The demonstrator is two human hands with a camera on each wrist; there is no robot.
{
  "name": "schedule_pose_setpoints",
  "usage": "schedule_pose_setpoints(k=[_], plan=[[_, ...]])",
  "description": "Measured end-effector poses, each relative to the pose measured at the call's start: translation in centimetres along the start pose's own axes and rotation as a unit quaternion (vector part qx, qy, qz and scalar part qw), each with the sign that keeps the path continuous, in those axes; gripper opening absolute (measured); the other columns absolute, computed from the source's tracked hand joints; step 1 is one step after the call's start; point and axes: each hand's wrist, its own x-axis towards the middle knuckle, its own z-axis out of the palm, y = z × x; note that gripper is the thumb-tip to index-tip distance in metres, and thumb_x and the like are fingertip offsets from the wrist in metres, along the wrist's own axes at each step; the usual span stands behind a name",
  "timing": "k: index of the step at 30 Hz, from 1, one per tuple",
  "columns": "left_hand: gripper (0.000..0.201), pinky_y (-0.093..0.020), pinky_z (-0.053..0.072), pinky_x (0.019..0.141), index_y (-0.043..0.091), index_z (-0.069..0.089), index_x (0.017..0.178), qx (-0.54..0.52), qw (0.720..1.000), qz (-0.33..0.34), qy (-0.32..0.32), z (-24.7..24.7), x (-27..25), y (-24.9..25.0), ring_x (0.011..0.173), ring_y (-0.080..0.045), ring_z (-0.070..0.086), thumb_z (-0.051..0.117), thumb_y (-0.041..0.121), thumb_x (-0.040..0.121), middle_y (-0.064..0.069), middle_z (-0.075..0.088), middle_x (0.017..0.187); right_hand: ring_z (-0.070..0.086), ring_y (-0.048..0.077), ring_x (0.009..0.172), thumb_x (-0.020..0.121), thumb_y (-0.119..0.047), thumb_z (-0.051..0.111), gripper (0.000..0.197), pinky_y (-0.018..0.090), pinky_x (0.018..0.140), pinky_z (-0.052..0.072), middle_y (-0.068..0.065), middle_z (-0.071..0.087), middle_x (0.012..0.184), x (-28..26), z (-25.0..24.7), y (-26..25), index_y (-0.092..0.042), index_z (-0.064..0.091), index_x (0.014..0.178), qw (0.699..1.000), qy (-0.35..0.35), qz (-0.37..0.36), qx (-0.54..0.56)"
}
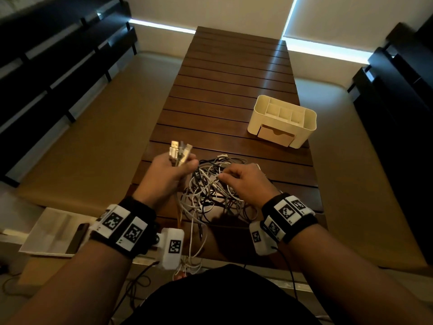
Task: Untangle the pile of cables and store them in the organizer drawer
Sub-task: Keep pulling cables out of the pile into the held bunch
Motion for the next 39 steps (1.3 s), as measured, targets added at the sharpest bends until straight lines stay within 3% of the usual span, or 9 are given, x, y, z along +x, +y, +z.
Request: schedule_pose_setpoints(k=[2, 7, 11, 14, 21, 28, 33, 37, 39], plan=[[0.021, -0.023, 0.036, 0.05, 0.003, 0.063, 0.105, 0.038, 0.999, 0.0, -0.01, 1.1, 0.2, -0.3, 0.054, -0.009, 0.04, 0.064, 0.021, 0.094, 0.007, 0.05, 0.062, 0.058, 0.004, 0.06, 0.097, -0.035, 0.062, 0.018, 0.024, 0.056, 0.045, -0.008, 0.066, 0.075, 0.3, -0.2, -1.2, -0.02, 0.074, 0.096, 0.999, 0.02, -0.042, -0.003], [0.025, -0.032, 0.036, 0.057, 0.005, 0.061, 0.086, 0.105, 0.992, 0.009, -0.075, 2.8, 0.1, -0.3, 0.056, -0.013, 0.039, 0.065, 0.028, 0.096, 0.003, 0.047, 0.064, 0.06, 0.005, 0.059, 0.095, -0.024, 0.065, 0.014, 0.018, 0.053, 0.049, -0.005, 0.065, 0.077, 0.7, -1.2, -3.4, -0.024, 0.059, 0.107, 0.994, 0.06, -0.082, 0.051], [0.032, -0.026, 0.033, 0.05, 0.014, 0.052, 0.068, 0.131, 0.991, 0.036, -0.012, 1.0, 0.2, 0.7, 0.046, -0.007, 0.035, 0.063, 0.022, 0.097, 0.01, 0.042, 0.052, 0.054, 0.003, 0.056, 0.096, -0.031, 0.065, 0.004, 0.018, 0.053, 0.044, -0.006, 0.062, 0.071, 0.3, -2.7, -2.5, -0.029, 0.061, 0.094, 0.996, 0.039, -0.068, 0.044], [0.028, -0.027, 0.031, 0.05, 0.005, 0.055, 0.074, 0.13, 0.99, 0.035, 0.042, -1.1, 0.2, 0.8, 0.046, -0.013, 0.033, 0.063, 0.022, 0.096, 0.001, 0.038, 0.055, 0.056, 0.007, 0.06, 0.096, -0.033, 0.063, 0.011, 0.024, 0.058, 0.048, -0.006, 0.064, 0.072, -0.1, -3.9, -1.0, -0.032, 0.064, 0.086, 0.997, 0.045, -0.05, 0.043], [0.029, -0.028, 0.028, 0.05, 0.006, 0.056, 0.073, 0.203, 0.979, -0.031, -0.001, -0.3, -0.4, -0.4, 0.039, -0.001, 0.034, 0.063, 0.021, 0.097, 0.011, 0.041, 0.043, 0.062, 0.005, 0.076, 0.095, -0.025, 0.066, 0.007, 0.027, 0.07, 0.053, -0.011, 0.067, 0.084, -0.1, -5.0, -0.3, -0.026, 0.073, 0.093, 0.999, 0.022, -0.049, -0.009], [0.03, -0.029, 0.035, 0.057, 0.016, 0.051, 0.074, 0.262, 0.964, 0.011, 0.033, 0.8, 0.4, 0.3, 0.053, -0.01, 0.04, 0.062, 0.032, 0.097, 0.004, 0.048, 0.064, 0.062, 0.0, 0.089, 0.096, -0.032, 0.064, 0.015, 0.024, 0.082, 0.051, -0.018, 0.067, 0.093, -0.5, -3.9, -2.6, -0.027, 0.075, 0.104, 0.97, -0.207, -0.027, -0.127], [0.02, -0.029, 0.042, 0.066, 0.014, 0.06, 0.092, 0.28, 0.958, 0.048, -0.036, 3.2, 0.2, 0.6, 0.068, -0.01, 0.053, 0.055, 0.032, 0.1, 0.006, 0.062, 0.08, 0.064, 0.009, 0.075, 0.098, -0.033, 0.061, 0.016, 0.026, 0.068, 0.053, -0.009, 0.066, 0.084, -0.5, -3.2, -3.4, -0.022, 0.072, 0.098, 0.982, -0.137, -0.051, -0.116], [0.023, -0.043, 0.054, 0.071, 0.014, 0.068, 0.091, 0.301, 0.946, 0.006, -0.123, 3.5, -0.1, 0.3, 0.073, -0.025, 0.065, 0.058, 0.033, 0.099, 0.001, 0.073, 0.08, 0.056, 0.005, 0.063, 0.098, -0.031, 0.061, 0.015, 0.019, 0.057, 0.041, -0.008, 0.061, 0.076, -0.5, -3.6, -3.3, -0.021, 0.071, 0.092, 0.989, -0.081, -0.071, -0.098], [0.026, -0.032, 0.048, 0.055, 0.012, 0.065, 0.08, 0.286, 0.952, 0.007, -0.106, 3.4, -0.5, 0.5, 0.054, -0.015, 0.058, 0.058, 0.028, 0.1, 0.007, 0.068, 0.063, 0.053, 0.002, 0.058, 0.097, -0.032, 0.062, 0.013, 0.015, 0.054, 0.038, -0.011, 0.06, 0.072, -0.7, -3.5, -3.4, -0.025, 0.069, 0.088, 0.991, -0.074, -0.071, -0.083]])
